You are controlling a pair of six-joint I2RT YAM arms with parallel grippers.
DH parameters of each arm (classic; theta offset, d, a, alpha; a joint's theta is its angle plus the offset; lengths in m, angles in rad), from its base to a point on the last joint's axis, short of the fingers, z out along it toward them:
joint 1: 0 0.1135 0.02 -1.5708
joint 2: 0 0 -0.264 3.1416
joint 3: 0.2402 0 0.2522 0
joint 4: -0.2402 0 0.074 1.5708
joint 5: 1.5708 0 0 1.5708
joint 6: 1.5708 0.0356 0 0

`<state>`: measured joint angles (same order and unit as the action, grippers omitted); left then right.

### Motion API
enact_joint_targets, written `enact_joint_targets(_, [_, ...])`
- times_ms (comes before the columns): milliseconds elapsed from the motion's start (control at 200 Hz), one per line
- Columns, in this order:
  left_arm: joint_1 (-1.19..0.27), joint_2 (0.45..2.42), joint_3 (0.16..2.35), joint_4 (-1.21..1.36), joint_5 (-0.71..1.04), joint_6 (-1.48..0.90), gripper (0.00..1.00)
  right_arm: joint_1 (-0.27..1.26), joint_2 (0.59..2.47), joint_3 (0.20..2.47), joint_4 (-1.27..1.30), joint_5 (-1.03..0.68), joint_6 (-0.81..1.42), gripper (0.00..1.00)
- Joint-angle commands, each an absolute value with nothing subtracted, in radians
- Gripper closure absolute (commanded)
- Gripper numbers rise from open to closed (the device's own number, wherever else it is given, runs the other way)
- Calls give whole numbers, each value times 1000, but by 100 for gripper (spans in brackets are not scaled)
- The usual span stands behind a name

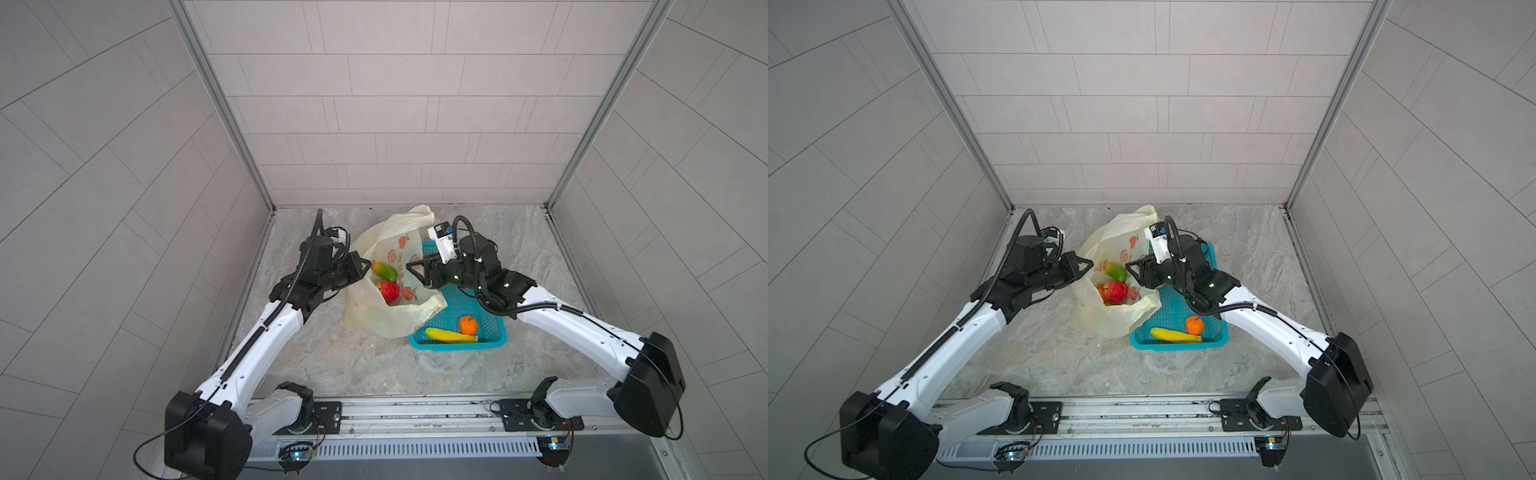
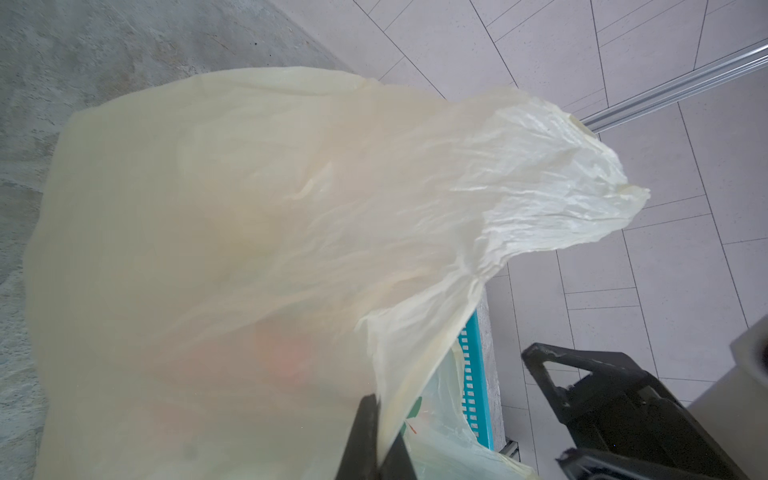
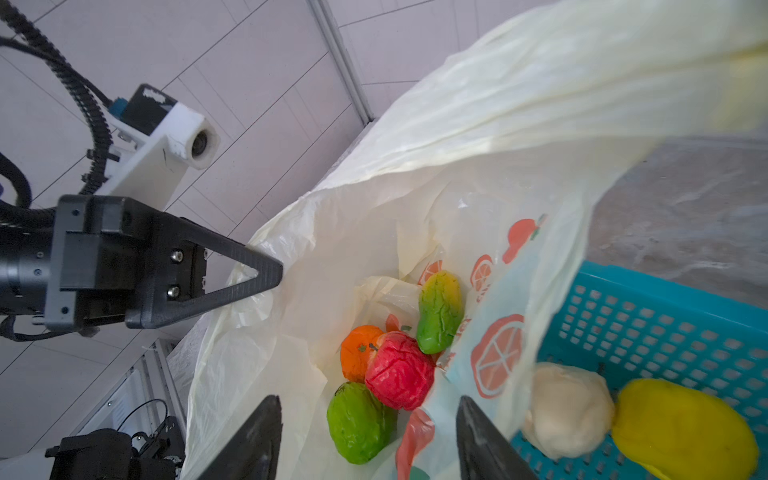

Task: Place the fruits into the plastic bag
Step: 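Move the right gripper back to the basket and grasp the yellow fruit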

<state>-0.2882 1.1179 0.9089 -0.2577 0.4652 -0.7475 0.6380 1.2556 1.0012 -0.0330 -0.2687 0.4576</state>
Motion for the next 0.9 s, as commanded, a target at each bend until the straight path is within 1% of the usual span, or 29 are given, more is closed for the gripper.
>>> enact_joint_targets(0, [-285, 1106, 902, -237, 454, -742, 100, 594, 1156, 921, -41, -88, 522, 36])
enact_joint_targets(100, [-285, 1108, 904, -239, 457, -744, 100, 539, 1076, 823, -47, 79, 615, 35])
enact_joint_targets(165, [-285, 1106, 898, -239, 457, -749, 100, 489, 1057, 779, -50, 108, 676, 34])
enact_joint_targets(290, [-285, 1102, 889, -227, 450, -752, 100, 417, 1117, 755, -40, 53, 705, 33])
enact_joint_targets(485, [-285, 1112, 906, -238, 455, -750, 100, 400, 1360, 887, -125, -76, 678, 30])
enact_joint_targets(776, [-285, 1106, 902, -241, 451, -749, 100, 393, 1603, 1035, -149, -128, 666, 28])
enact_joint_targets(896, [-285, 1106, 903, -242, 448, -740, 100, 387, 1691, 1111, -206, -138, 660, 27])
